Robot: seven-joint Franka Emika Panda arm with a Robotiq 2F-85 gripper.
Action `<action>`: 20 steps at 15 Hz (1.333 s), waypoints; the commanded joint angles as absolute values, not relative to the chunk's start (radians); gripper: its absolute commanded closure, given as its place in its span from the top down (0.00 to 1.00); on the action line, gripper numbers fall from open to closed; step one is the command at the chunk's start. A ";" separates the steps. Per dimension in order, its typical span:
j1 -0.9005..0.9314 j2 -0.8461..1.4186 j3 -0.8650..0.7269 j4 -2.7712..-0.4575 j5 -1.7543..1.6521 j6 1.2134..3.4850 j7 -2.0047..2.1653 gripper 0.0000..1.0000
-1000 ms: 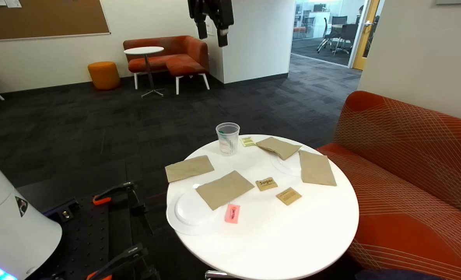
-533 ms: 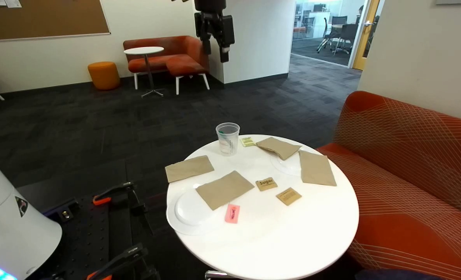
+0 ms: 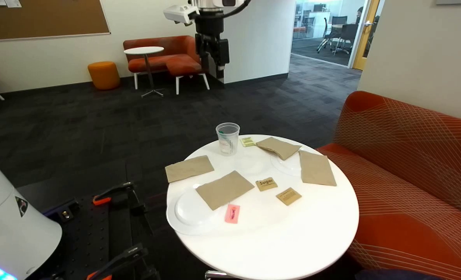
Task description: Take the blue pen out of the cup and place it on the table
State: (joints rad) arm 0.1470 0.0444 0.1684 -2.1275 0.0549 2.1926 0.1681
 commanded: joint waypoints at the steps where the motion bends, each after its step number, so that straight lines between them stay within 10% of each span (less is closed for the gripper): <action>1: 0.168 0.124 0.169 -2.076 0.023 2.201 0.236 1.00; 13: 0.230 0.363 0.134 -1.939 -0.039 2.259 0.334 1.00; 20: 0.267 0.449 0.103 -1.877 -0.080 2.251 0.393 0.65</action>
State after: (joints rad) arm 0.2404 0.4110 0.1278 -1.9214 -0.0587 2.2537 0.3535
